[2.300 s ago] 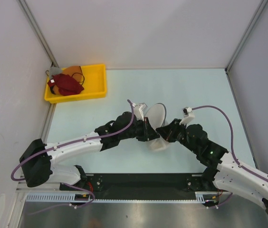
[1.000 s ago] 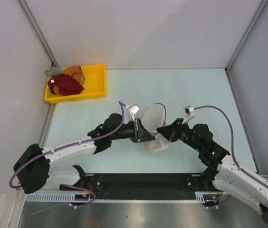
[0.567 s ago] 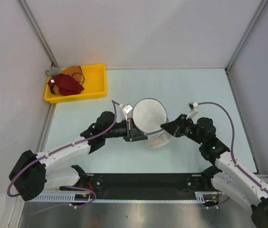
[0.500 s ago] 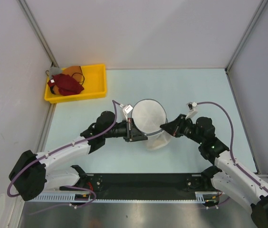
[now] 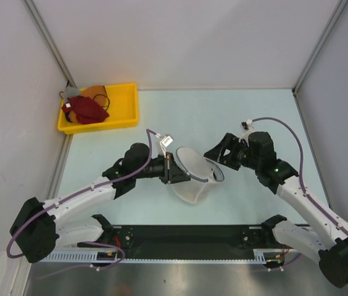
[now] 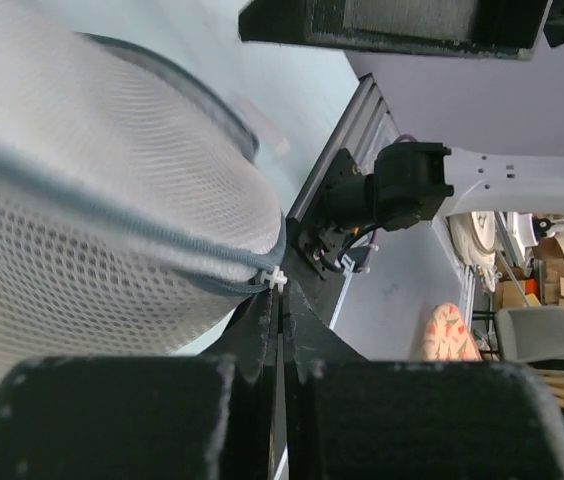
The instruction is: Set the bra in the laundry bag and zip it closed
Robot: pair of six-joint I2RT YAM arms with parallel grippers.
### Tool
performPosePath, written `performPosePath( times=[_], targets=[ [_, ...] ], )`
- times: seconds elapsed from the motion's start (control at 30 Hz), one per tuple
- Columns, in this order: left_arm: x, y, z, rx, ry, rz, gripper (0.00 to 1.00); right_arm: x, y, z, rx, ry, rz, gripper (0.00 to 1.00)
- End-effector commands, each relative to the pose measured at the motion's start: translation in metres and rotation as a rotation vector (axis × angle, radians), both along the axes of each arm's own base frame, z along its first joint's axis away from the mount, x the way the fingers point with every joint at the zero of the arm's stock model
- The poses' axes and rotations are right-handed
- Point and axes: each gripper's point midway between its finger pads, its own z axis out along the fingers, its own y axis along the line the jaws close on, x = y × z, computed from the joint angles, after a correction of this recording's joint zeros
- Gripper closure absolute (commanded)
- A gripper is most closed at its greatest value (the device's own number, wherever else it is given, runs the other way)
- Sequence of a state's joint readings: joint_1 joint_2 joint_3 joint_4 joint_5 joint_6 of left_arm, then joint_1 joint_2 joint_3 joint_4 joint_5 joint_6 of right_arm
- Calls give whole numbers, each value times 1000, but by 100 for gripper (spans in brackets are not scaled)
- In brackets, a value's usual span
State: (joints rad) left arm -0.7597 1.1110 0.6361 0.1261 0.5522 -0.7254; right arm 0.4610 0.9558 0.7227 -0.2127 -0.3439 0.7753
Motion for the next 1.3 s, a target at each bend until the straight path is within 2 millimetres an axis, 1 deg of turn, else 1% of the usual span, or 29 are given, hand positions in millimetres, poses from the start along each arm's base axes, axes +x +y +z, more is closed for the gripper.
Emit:
performPosePath(
  times=[0.0, 0.03, 0.07, 0.1, 0.13, 0.17, 0.2, 0.23, 0.27, 0.3, 0.33, 0.37, 0.4, 0.43, 0.47, 0.5, 0.53, 0.63, 0.7, 0.73, 0.77, 0.83, 0.87, 0.97, 1.0, 1.03, 1.13, 1.2, 1.27],
  targets=[
    [8, -17, 27, -104, -70, -19, 100, -27, -27, -14, -94, 198, -146, 16],
    [7, -19, 27, -109, -65, -24, 100, -36, -29, -5, -62, 176, -159, 15],
    [5, -24, 32, -128, -73, -37, 100, -42, -28, -5, -38, 181, -159, 15],
    [4, -28, 29, -124, -67, -46, 100, -51, -27, -12, -7, 227, -173, 15],
    [3, -30, 31, -129, -69, -53, 100, -61, -24, -8, 12, 219, -156, 15],
    [-1, -35, 35, -140, -78, -70, 100, -68, -23, -10, 13, 227, -145, 15],
    [-3, -37, 34, -140, -78, -81, 100, -74, -19, -11, 11, 220, -116, 16],
    [-5, -38, 34, -143, -75, -96, 100, -84, -10, -8, -13, 156, -23, 16],
    [-6, -39, 34, -145, -82, -106, 100, -86, -1, 4, -7, 60, 46, 16],
    [-8, -39, 35, -146, -87, -115, 100, -89, 3, 9, -22, 1, 99, 17],
    [-8, -38, 36, -142, -94, -116, 100, -90, 5, 12, -63, -95, 158, 17],
    [-9, -36, 33, -123, -108, -126, 100, -95, 14, 22, -55, -172, 209, 18],
    [-11, -35, 33, -115, -113, -135, 100, -95, 17, 23, -64, -217, 231, 21],
    [-14, -35, 33, -112, -120, -158, 100, -95, 24, 28, -56, -282, 270, 23],
    [-15, -33, 31, -89, -127, -173, 100, -94, 26, 27, -85, -333, 297, 28],
    [-17, -33, 31, -81, -128, -185, 100, -91, 28, 23, -106, -342, 309, 30],
    [-18, -32, 30, -72, -128, -195, 100, -88, 31, 27, -108, -373, 314, 30],
    [-24, -29, 31, -67, -137, -236, 100, -81, 33, 24, -149, -433, 329, 41],
    [-30, -26, 33, -74, -143, -262, 100, -80, 33, 21, -162, -466, 341, 42],
    [-31, -25, 33, -75, -145, -267, 100, -80, 36, 23, -149, -493, 352, 42],
    [-32, -24, 34, -77, -146, -273, 100, -82, 37, 16, -148, -493, 368, 42],
    [-33, -23, 37, -85, -154, -284, 100, -86, 44, 15, -126, -512, 413, 42],
    [-32, -22, 37, -86, -151, -282, 100, -89, 46, 7, -127, -505, 436, 42],
    [-32, -21, 39, -97, -149, -292, 100, -99, 52, 4, -82, -521, 493, 43],
    [-33, -21, 40, -101, -150, -299, 100, -103, 52, -5, -82, -505, 514, 44],
    [-32, -20, 41, -102, -151, -296, 100, -104, 54, 2, -58, -531, 513, 47],
    [-28, -17, 41, -104, -152, -286, 100, -110, 54, 0, -41, -534, 538, 55],
    [-25, -14, 40, -103, -148, -280, 100, -116, 54, -2, -29, -527, 564, 57],
    [-22, -11, 40, -103, -147, -275, 100, -119, 54, -7, -35, -507, 577, 57]
  ],
)
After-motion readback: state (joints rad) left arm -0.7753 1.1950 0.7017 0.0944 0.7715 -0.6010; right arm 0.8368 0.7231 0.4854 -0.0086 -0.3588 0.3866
